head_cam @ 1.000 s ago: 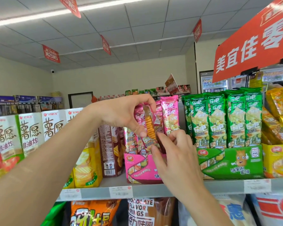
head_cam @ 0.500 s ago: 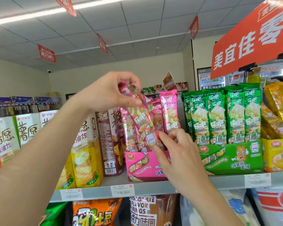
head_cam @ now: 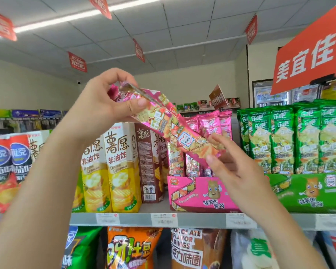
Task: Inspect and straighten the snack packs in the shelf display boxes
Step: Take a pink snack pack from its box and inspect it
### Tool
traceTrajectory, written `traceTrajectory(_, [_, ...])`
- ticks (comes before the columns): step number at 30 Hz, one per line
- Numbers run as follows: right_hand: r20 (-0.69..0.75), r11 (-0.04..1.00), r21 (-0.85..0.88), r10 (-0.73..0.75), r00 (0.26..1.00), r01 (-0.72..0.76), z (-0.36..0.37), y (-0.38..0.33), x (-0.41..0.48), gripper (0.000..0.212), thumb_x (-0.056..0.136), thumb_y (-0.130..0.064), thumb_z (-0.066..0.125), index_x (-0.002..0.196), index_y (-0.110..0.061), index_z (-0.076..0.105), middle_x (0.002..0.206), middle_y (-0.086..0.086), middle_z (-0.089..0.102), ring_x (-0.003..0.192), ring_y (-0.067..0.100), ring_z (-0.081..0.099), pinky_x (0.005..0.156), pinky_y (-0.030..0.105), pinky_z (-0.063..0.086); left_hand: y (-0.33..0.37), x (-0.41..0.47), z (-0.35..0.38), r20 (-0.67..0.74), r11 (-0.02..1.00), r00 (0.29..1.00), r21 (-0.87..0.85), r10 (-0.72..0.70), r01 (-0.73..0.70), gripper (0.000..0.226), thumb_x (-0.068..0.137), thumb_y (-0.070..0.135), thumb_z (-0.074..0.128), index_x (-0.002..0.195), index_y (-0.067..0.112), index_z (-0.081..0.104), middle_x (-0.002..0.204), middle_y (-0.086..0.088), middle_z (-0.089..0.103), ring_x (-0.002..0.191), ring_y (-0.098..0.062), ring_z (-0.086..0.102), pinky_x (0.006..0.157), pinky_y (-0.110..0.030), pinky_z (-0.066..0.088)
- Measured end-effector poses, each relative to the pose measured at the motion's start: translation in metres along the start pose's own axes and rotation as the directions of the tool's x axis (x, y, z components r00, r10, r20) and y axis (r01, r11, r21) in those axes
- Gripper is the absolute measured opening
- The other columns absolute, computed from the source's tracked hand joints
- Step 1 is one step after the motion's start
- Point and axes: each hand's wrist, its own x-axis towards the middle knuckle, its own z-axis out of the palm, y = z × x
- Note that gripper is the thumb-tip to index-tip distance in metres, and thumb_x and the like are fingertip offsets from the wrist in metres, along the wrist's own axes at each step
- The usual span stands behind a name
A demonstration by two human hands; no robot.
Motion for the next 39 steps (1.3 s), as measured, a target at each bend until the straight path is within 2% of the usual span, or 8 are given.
traceTrajectory(5, [0.178,0.825,0.558,-0.013,0.984,-0.09,-0.008,-0.008,-0.01,0.043,0.077,-0.038,0.071,0.119,-0.038,0.067,0.096,-0.005,0.073,0.077,0.028,0.074,0.061,0.028,0.058,-0.016,-0.063,0.016,-0.181,0.989,0.981,-0.142,-0.074,0.048,0.032,0.069,0.03,0.081,0.094,0.027,0.061,0.081,0.002,0.075,0.076,-0.014,0.073,0.061,-0.026,0.058])
traceTrajectory(9, [0.09,0.851,0.524,-0.029,0.996,-0.023,-0.01,-0.004,-0.032,0.032,0.071,-0.029,0.076,0.103,-0.03,0.077,0.088,-0.001,0.074,0.076,0.014,0.072,0.061,0.024,0.058,-0.032,-0.117,0.037,-0.232,0.958,0.952,-0.252,-0.2,0.139,0.031,0.07,0.038,0.079,0.094,0.03,0.061,0.083,0.0,0.074,0.078,-0.018,0.074,0.064,-0.028,0.059])
traceTrajectory(13, [0.008,0.856,0.516,0.002,1.0,-0.006,-0.016,0.006,-0.054,0.026,0.068,-0.026,0.076,0.094,-0.029,0.079,0.085,-0.002,0.075,0.074,0.011,0.07,0.063,0.022,0.058,-0.04,-0.147,0.046,-0.245,0.931,0.925,-0.294,-0.291,0.215,0.033,0.074,0.057,0.074,0.085,0.027,0.063,0.09,0.0,0.069,0.082,-0.024,0.067,0.076,-0.049,0.055])
traceTrajectory(18, [0.01,0.859,0.505,0.086,0.996,-0.079,-0.018,0.011,-0.084,0.036,0.065,-0.043,0.084,0.096,-0.027,0.077,0.092,0.0,0.075,0.08,0.015,0.072,0.065,0.028,0.06,-0.034,-0.155,0.06,-0.248,0.95,0.927,-0.208,-0.281,0.232,0.018,0.085,0.044,0.064,0.081,0.026,0.066,0.087,-0.004,0.068,0.081,-0.025,0.059,0.08,-0.058,0.049])
traceTrajectory(21, [0.005,0.861,0.497,0.118,0.993,-0.105,-0.018,0.013,-0.103,0.031,0.069,-0.036,0.081,0.098,-0.028,0.076,0.096,-0.001,0.075,0.085,0.017,0.073,0.066,0.028,0.06,-0.031,-0.158,0.068,-0.263,0.968,0.934,-0.134,-0.24,0.211,0.02,0.093,0.039,0.062,0.08,0.023,0.061,0.079,-0.011,0.063,0.072,-0.014,0.056,0.068,-0.031,0.051])
traceTrajectory(27, [-0.096,0.88,0.442,0.239,0.966,-0.174,-0.026,0.012,-0.149,0.03,0.069,-0.028,0.08,0.099,-0.027,0.077,0.097,0.003,0.076,0.083,0.017,0.074,0.066,0.025,0.06,-0.032,-0.183,0.088,-0.037,0.964,0.972,-0.141,-0.234,0.226,0.034,0.095,0.037,0.045,0.086,0.004,0.046,0.073,-0.024,0.043,0.058,-0.013,0.039,0.044,-0.019,0.035])
traceTrajectory(33, [-0.223,0.814,0.487,0.465,0.857,-0.315,-0.039,0.017,-0.217,0.029,0.066,-0.017,0.084,0.093,-0.022,0.077,0.087,0.004,0.076,0.078,0.017,0.072,0.066,0.027,0.06,-0.056,-0.225,0.105,0.403,0.865,0.868,-0.277,-0.29,0.418,0.041,0.073,0.065,0.07,0.083,0.03,0.051,0.073,0.012,0.053,0.064,-0.005,0.052,0.058,-0.035,0.06])
traceTrajectory(39, [-0.119,0.576,0.69,0.688,0.716,-0.439,-0.058,0.007,-0.267,0.062,0.067,-0.056,0.08,0.116,-0.02,0.069,0.095,0.012,0.072,0.073,0.021,0.072,0.062,0.032,0.061,-0.064,-0.267,0.148,0.33,0.865,0.877,-0.246,-0.35,0.437,0.046,0.052,0.044,0.091,0.071,0.027,0.051,0.088,0.012,0.073,0.078,0.001,0.066,0.062,-0.012,0.051])
